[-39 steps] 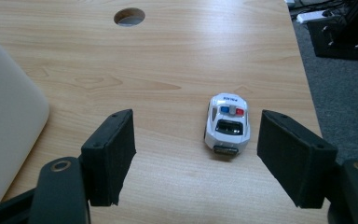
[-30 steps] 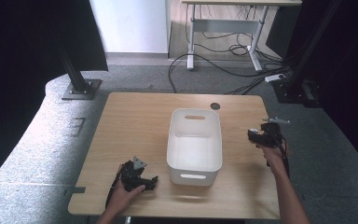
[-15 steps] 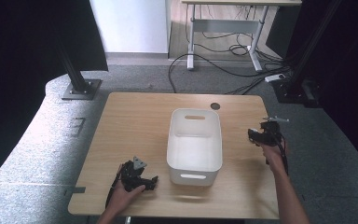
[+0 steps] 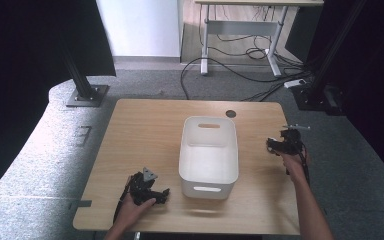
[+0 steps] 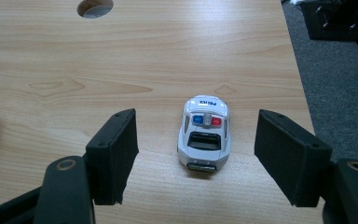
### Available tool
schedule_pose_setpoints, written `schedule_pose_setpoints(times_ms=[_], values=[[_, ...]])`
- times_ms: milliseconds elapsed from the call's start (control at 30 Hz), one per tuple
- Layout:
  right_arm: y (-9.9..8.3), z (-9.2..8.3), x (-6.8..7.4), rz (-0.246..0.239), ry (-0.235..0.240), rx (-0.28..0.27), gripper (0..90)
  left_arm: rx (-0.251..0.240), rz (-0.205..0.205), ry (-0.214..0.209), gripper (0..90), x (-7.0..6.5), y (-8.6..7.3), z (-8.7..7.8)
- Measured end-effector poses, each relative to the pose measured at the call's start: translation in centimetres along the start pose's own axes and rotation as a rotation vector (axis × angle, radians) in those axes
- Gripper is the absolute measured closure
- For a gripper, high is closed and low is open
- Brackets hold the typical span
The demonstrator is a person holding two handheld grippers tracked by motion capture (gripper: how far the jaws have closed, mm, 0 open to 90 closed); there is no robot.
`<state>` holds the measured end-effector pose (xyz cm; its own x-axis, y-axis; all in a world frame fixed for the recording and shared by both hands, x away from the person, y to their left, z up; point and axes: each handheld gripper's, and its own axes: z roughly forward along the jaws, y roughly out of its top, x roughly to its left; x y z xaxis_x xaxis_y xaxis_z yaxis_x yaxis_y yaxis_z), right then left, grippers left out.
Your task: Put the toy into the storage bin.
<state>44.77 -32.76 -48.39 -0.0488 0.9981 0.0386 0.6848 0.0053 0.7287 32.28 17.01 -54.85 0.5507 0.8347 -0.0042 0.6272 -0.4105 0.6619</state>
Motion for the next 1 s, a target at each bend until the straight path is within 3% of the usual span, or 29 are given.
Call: schedule_pose_setpoints(times_ms=[433,767,1000], values=[[1.1,0.4,0.9,-0.018,0.003,-0.007,29.8,0.000,0.000,0.000,0.7,0.0,0.0,0.0],[1.5,0.8,1.2,-0.044,-0.025,0.011,29.5,0.000,0.000,0.000,0.7,0.0,0.0,0.0],[1.2,1.4,0.9,-0.027,-0.026,0.020,29.6,0.000,0.000,0.000,0.7,0.0,0.0,0.0]])
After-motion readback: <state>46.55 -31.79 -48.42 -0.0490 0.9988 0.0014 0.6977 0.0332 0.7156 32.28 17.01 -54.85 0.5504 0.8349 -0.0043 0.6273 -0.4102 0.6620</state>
